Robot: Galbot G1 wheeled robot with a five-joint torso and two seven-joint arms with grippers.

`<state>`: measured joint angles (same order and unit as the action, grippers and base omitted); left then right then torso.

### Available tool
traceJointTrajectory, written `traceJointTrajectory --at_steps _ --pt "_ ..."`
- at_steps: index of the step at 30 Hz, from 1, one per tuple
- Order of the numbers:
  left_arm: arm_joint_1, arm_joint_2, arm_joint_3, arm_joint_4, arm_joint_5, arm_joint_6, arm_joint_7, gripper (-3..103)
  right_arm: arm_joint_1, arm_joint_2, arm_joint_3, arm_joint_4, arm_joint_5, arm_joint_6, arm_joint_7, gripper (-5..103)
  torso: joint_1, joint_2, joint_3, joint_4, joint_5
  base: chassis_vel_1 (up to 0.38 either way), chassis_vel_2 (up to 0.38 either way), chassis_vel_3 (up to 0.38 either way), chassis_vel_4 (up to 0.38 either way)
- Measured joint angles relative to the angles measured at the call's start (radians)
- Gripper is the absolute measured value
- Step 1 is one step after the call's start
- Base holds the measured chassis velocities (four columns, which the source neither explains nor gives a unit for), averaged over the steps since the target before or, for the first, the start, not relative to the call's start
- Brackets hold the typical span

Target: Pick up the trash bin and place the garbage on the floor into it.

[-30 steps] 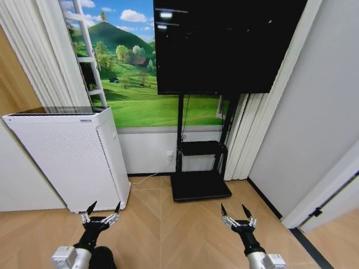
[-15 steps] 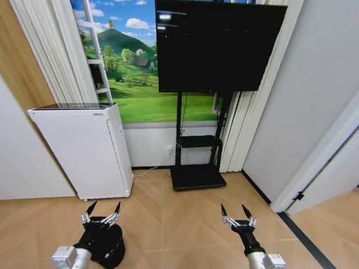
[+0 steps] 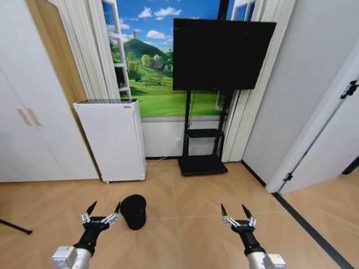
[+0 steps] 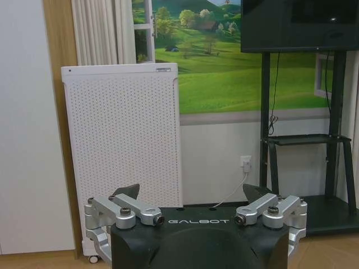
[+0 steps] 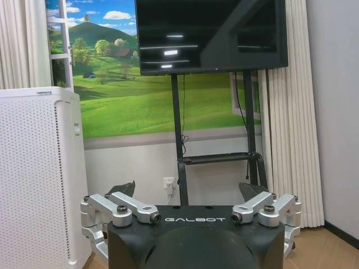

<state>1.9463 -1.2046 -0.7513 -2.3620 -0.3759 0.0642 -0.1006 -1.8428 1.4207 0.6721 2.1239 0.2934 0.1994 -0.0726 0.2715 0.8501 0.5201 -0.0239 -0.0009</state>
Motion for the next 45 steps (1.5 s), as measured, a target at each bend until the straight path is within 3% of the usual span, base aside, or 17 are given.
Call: traceJointTrajectory --at_steps 1,13,29,33,45 --pt "0.0 0.0 0.0 0.0 0.0 0.0 0.0 100 0.0 0.0 0.0 0.0 0.0 0.0 0.0 100 0.0 0.0 0.0 -0.0003 0.0012 0.096 -0.069 -0.052 0.09" --pt "0.0 0.0 0.001 0.0 0.0 0.0 0.0 100 0.001 0.0 0.0 0.0 0.0 0.0 0.0 100 0.001 -0.002 0.0 -0.0003 0.0008 0.031 -0.083 -0.019 0.08" --pt "0.0 0.0 0.0 0.0 0.0 0.0 0.0 100 0.0 0.0 0.0 0.0 0.0 0.0 0.0 100 -0.001 -0.001 -0.001 0.0002 0.0006 0.232 -0.228 -0.24 0.233" --pt "0.0 0.0 0.0 0.0 0.0 0.0 0.001 100 0.0 0.0 0.0 0.0 0.0 0.0 0.0 100 0.0 -0.001 0.0 -0.0007 0.0018 0.034 -0.102 -0.089 0.069" --pt "0.0 0.0 0.0 0.0 0.0 0.0 0.001 100 0.001 0.0 0.0 0.0 0.0 0.0 0.0 100 0.0 -0.002 0.0 -0.0003 0.0006 -0.014 -0.076 0.004 0.063"
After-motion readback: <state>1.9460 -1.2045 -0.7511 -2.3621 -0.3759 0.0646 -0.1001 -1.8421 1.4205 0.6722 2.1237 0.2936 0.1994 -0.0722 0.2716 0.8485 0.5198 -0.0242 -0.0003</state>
